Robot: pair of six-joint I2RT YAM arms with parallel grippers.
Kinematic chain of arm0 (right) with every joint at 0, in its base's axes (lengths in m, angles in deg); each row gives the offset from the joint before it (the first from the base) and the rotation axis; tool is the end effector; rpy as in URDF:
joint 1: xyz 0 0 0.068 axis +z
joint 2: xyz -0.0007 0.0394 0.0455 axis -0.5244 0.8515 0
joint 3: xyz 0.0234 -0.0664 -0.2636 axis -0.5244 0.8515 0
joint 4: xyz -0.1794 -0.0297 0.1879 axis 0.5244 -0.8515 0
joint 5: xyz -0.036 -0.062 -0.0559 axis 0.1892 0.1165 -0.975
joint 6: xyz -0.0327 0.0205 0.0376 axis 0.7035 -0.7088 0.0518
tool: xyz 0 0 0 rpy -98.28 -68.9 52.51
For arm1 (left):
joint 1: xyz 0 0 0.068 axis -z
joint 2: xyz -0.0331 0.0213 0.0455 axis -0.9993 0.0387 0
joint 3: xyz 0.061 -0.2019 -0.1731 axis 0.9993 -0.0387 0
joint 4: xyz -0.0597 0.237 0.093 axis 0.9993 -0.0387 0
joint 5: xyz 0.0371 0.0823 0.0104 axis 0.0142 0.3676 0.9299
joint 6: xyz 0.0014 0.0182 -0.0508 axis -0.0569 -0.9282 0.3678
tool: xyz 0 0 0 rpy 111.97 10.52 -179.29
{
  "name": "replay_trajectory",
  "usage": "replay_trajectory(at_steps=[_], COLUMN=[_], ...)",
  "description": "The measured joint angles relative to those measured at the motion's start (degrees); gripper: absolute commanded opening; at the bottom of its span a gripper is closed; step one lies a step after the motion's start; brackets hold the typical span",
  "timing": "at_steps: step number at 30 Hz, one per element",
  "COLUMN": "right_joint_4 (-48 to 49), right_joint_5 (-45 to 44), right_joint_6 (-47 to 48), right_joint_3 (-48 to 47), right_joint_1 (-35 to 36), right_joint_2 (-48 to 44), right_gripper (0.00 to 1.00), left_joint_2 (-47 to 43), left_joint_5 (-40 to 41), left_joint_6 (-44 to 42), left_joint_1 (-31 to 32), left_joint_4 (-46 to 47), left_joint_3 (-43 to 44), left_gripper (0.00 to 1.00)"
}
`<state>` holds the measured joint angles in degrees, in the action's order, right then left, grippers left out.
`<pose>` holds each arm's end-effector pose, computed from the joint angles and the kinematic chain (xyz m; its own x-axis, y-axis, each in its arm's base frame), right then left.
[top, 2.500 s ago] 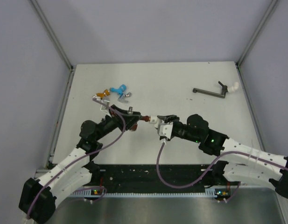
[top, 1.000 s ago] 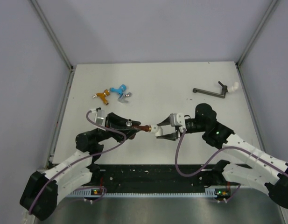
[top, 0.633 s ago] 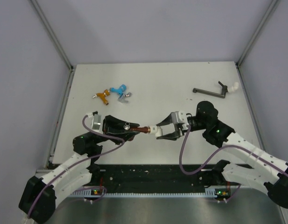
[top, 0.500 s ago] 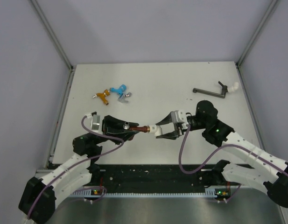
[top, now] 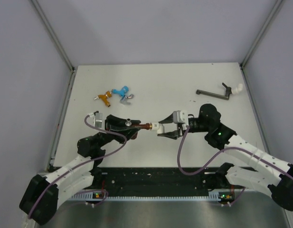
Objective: Install the water faucets
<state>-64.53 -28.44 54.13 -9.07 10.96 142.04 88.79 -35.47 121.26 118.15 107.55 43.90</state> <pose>0.1436 0.1679 0.3176 0.2974 -0.0479 -0.9535 -0.9547 -0.0289 -0.2963 0.1204 -0.0951 0.2769 -0.1118 -0.5578 -0.8224 0.9691 0.1218 -0.2144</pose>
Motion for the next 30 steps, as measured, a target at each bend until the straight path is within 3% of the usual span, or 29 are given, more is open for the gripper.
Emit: replay_trajectory(at_steps=[30], right_joint_4=[3.43], right_joint_5=[-8.26], right_joint_6=[-0.79], right_joint_3=[4.07], right_joint_1=[-0.02], right_joint_2=[0.02], right_gripper=[0.0], left_joint_2=[6.08], left_joint_5=[4.79], left_joint_6=[3.67], left_joint_1=[0.0], left_joint_4=[0.24], left_joint_3=[-0.04], left_gripper=[0.0])
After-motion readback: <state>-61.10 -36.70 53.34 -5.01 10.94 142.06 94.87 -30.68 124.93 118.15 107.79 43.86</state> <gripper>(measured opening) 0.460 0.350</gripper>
